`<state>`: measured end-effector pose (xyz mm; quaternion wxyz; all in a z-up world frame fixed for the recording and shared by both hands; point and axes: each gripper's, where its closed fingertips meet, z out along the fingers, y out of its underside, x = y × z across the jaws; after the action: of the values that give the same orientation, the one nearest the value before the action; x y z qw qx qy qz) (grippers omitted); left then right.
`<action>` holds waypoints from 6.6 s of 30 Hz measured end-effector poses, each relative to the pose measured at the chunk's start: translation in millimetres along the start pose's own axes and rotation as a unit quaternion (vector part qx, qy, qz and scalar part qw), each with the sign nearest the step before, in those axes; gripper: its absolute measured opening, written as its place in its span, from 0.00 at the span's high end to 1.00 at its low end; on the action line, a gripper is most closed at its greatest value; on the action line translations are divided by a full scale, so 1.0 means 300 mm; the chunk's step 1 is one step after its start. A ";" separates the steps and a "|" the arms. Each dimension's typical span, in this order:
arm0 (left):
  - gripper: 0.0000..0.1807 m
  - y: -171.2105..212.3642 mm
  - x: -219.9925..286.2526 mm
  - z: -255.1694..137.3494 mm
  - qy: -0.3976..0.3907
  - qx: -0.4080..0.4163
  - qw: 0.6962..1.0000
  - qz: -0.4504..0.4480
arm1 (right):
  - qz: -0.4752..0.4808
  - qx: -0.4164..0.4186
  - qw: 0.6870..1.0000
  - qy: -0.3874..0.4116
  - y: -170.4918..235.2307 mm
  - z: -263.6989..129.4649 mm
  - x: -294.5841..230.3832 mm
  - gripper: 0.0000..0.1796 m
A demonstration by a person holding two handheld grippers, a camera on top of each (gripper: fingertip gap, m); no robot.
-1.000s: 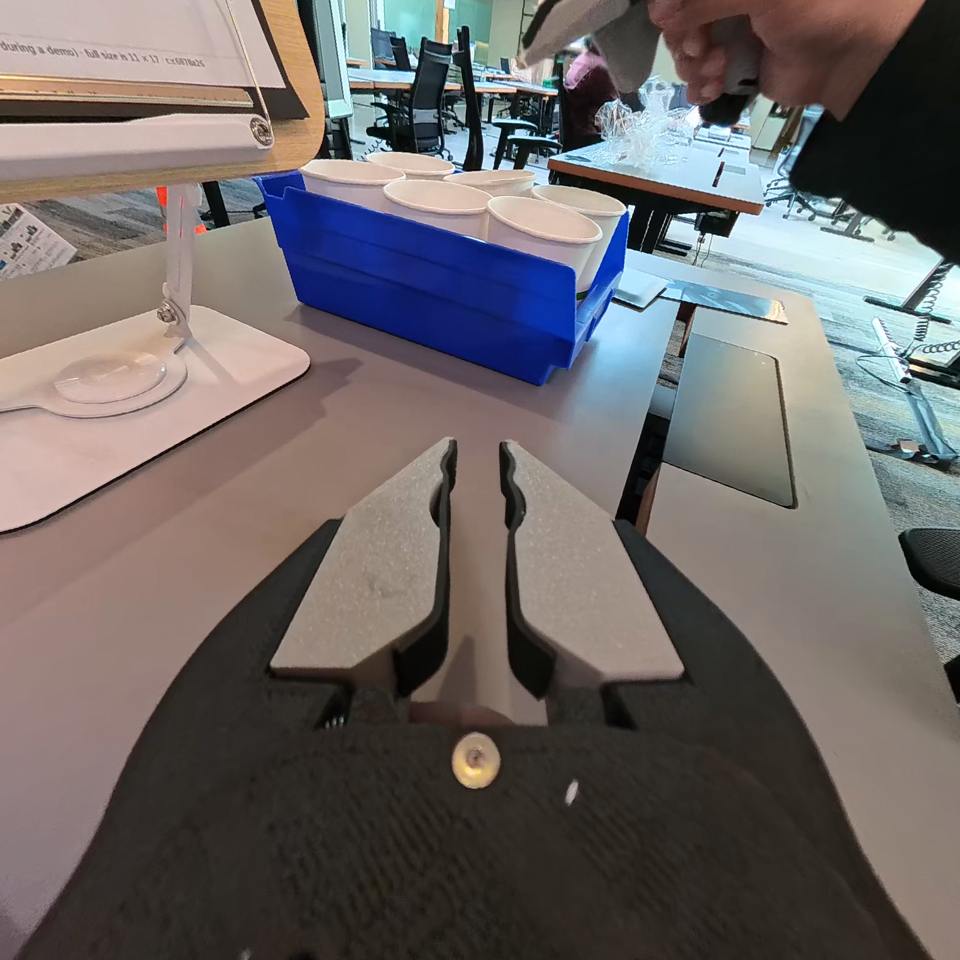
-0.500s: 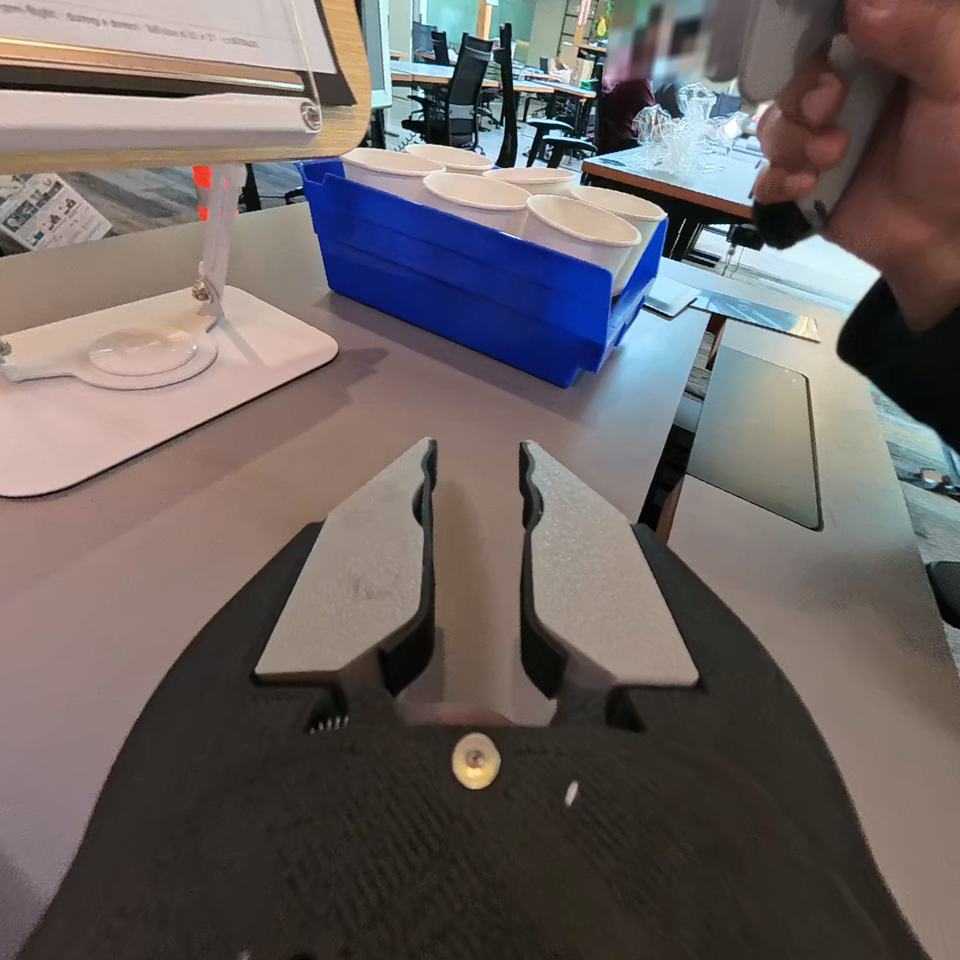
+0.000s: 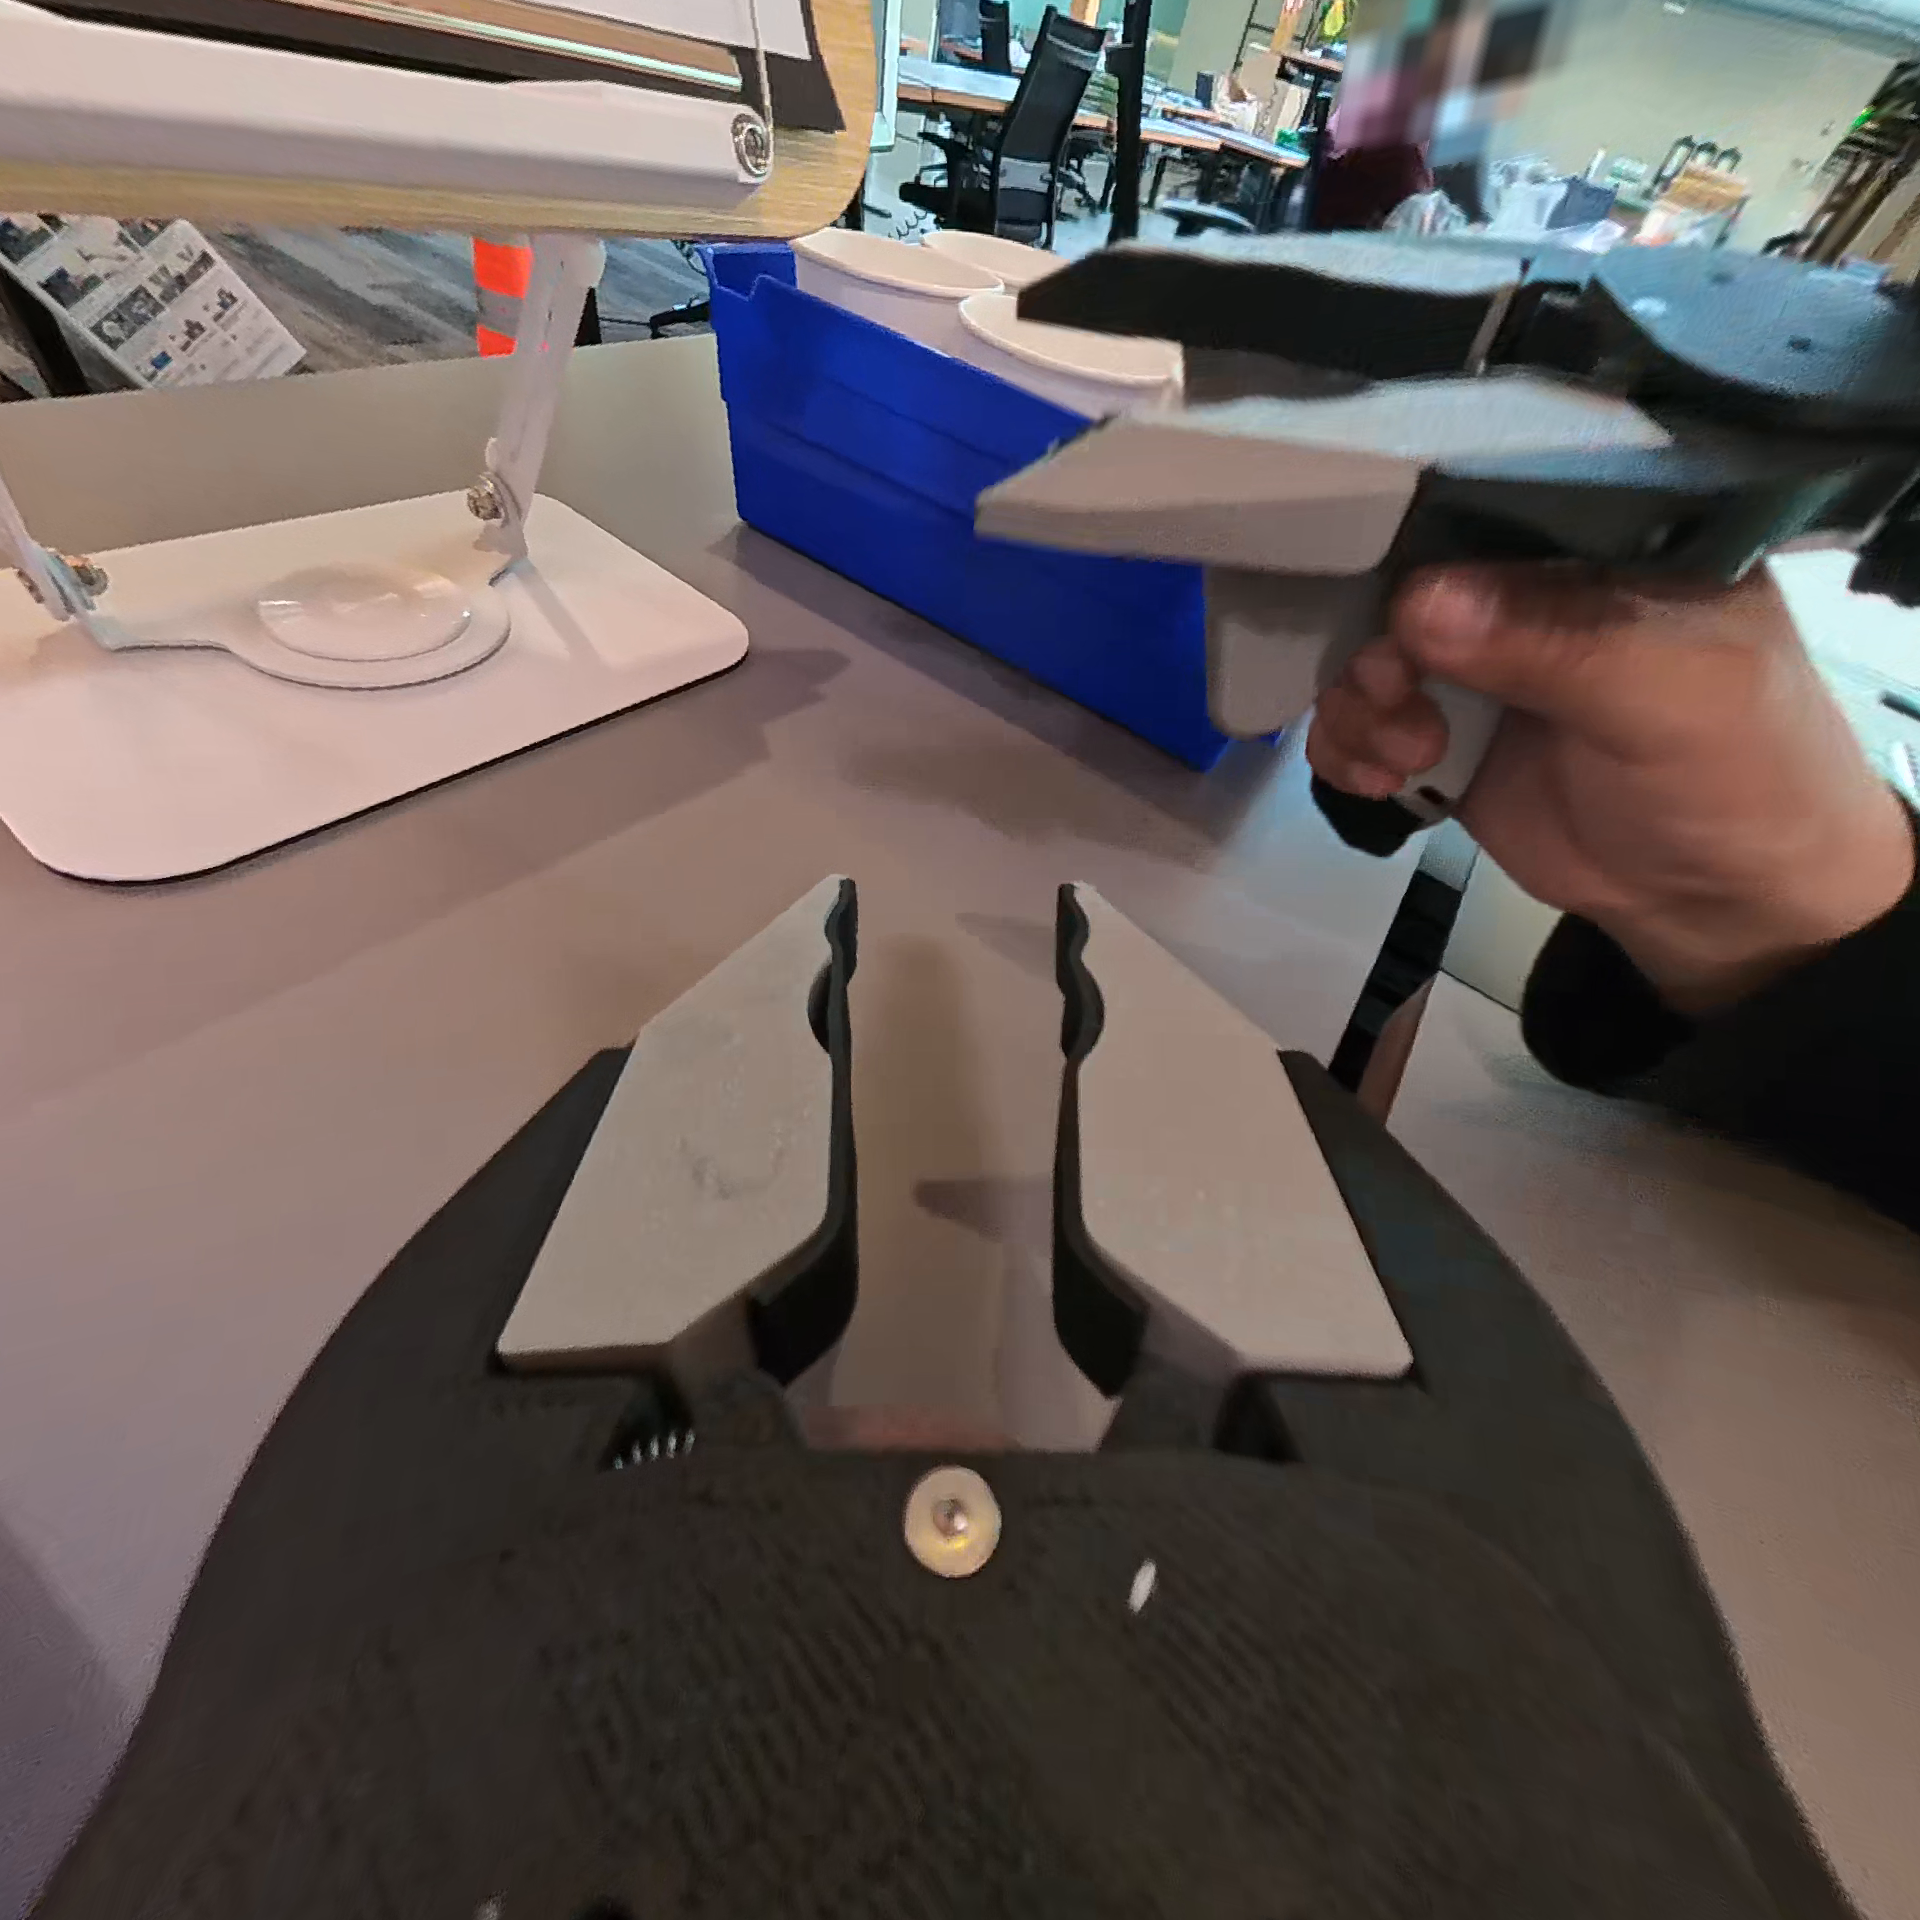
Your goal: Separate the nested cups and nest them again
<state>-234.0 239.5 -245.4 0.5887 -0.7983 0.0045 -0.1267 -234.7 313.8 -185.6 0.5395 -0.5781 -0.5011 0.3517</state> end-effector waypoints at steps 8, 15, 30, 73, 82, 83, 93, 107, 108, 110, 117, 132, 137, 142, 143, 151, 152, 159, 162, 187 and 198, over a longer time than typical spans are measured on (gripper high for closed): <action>0.80 0.025 -0.007 0.015 -0.021 -0.019 0.999 0.026 | -0.115 -0.011 0.993 0.021 0.079 0.017 -0.074 0.52; 0.80 0.013 -0.036 0.000 -0.048 -0.013 0.998 0.040 | -0.104 -0.028 0.994 0.007 0.118 0.032 -0.089 0.52; 0.77 -0.046 -0.152 -0.069 -0.135 0.029 0.990 0.031 | -0.073 -0.043 0.996 0.030 0.153 0.059 -0.047 0.47; 0.77 -0.023 -0.164 -0.059 -0.139 0.016 0.990 0.035 | -0.064 -0.047 0.997 0.026 0.163 0.066 -0.045 0.47; 0.74 -0.027 -0.173 -0.064 -0.160 0.012 0.986 0.050 | -0.069 -0.023 0.996 0.043 0.118 0.044 -0.022 0.48; 0.74 -0.028 -0.173 -0.064 -0.161 0.012 0.986 0.052 | -0.069 -0.018 0.996 0.046 0.110 0.040 -0.019 0.48; 0.73 -0.034 -0.180 -0.070 -0.170 0.016 0.984 0.054 | -0.070 0.003 0.996 0.060 0.078 0.022 0.002 0.48; 0.60 -0.078 -0.163 -0.095 -0.211 0.053 0.972 0.088 | -0.055 0.033 0.995 0.071 0.044 -0.014 0.031 0.50; 0.59 -0.088 -0.149 -0.102 -0.209 0.065 0.972 0.088 | -0.056 0.037 0.995 0.076 0.039 -0.021 0.037 0.50; 0.57 -0.100 -0.137 -0.125 -0.219 0.079 0.968 0.094 | -0.061 0.048 0.993 0.092 0.027 -0.043 0.054 0.50; 0.60 -0.108 -0.146 -0.321 -0.309 0.151 0.935 0.088 | -0.038 0.102 0.986 0.129 0.001 -0.202 0.112 0.51; 0.62 0.054 -0.310 -0.582 -0.484 0.090 0.870 0.027 | -0.010 0.087 0.974 0.209 0.105 -0.404 0.266 0.54; 0.68 0.079 -0.333 -0.561 -0.480 0.058 0.875 0.012 | -0.001 0.040 0.979 0.199 0.170 -0.373 0.269 0.54; 0.73 0.155 -0.367 -0.482 -0.442 -0.039 0.896 -0.017 | 0.014 0.008 0.978 0.206 0.212 -0.364 0.294 0.54; 0.74 0.158 -0.380 -0.484 -0.449 -0.046 0.892 -0.016 | 0.019 0.000 0.979 0.204 0.221 -0.362 0.297 0.54; 0.98 0.157 -0.427 -0.521 -0.473 -0.060 0.879 0.017 | 0.020 -0.032 0.985 0.169 0.261 -0.326 0.280 0.71; 0.98 0.157 -0.429 -0.525 -0.476 -0.062 0.877 0.020 | 0.024 -0.035 0.985 0.167 0.266 -0.320 0.281 0.71; 0.99 0.159 -0.426 -0.530 -0.478 -0.062 0.876 0.025 | 0.059 -0.059 0.985 0.148 0.301 -0.269 0.311 0.80; 0.98 0.162 -0.420 -0.533 -0.470 -0.062 0.880 0.022 | 0.079 -0.090 0.985 0.123 0.335 -0.239 0.308 0.84; 0.99 0.106 -0.208 -0.915 -0.339 -0.014 0.941 0.012 | 0.045 -0.167 0.984 -0.036 0.406 -0.660 0.284 1.00; 0.98 0.001 -0.098 -1.082 -0.324 0.056 0.944 0.012 | 0.005 -0.163 0.977 -0.139 0.365 -0.650 -0.043 1.00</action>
<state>-329.8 -60.8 -162.3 0.6035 -0.7619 -0.1845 0.1458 -31.4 257.8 -261.0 0.3615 -0.6062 -0.6187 0.3451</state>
